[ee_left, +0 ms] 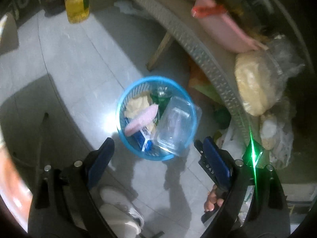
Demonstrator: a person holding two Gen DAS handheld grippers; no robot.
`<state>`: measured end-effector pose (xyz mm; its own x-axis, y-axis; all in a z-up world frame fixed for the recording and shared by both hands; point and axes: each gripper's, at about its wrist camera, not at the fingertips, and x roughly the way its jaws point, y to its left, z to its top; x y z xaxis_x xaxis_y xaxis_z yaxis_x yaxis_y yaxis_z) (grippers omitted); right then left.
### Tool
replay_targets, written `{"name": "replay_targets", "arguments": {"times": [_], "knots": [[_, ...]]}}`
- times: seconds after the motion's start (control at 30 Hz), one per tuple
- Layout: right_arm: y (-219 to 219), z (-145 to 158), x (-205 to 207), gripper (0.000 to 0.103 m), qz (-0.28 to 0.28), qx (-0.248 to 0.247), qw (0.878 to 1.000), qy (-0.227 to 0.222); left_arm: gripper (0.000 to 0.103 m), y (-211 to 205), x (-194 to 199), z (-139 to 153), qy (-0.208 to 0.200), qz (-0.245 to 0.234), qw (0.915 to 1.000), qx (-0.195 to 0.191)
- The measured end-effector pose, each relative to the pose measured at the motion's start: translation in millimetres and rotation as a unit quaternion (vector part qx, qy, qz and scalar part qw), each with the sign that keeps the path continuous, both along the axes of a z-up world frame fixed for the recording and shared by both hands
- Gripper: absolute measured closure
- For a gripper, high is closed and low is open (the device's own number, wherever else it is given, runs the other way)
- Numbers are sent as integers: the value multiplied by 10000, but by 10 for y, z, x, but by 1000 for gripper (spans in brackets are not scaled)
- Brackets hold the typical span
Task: Collect trash
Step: 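Open both tools over the wastebasket, dropping the sponge and container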
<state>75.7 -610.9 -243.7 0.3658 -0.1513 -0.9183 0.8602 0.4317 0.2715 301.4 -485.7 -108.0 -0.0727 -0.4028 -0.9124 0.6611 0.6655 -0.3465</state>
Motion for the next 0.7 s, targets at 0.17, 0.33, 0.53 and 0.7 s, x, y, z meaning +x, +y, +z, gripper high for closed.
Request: {"name": "replay_targets", "arguments": {"times": [0.17,0.33,0.53,0.7], "knots": [[209,357,-317,49,12,-198,9995,-240,16,374,-192,551,-399,-79,9981,-466],[614,868,-629,48,241,-423,9971,-580,16,1059,-630,1122,-1095,-259,9896,-897],[1314,1666,-858,26,915,-1016,9842,-1121,12,2115,-1260,1507,-1939,-104,9754,-1047],[1963,2312,-931,13,1551,-1824,9606,-1414,10,2974,-1664,1559,-2261,787,9656,-1014]]}}
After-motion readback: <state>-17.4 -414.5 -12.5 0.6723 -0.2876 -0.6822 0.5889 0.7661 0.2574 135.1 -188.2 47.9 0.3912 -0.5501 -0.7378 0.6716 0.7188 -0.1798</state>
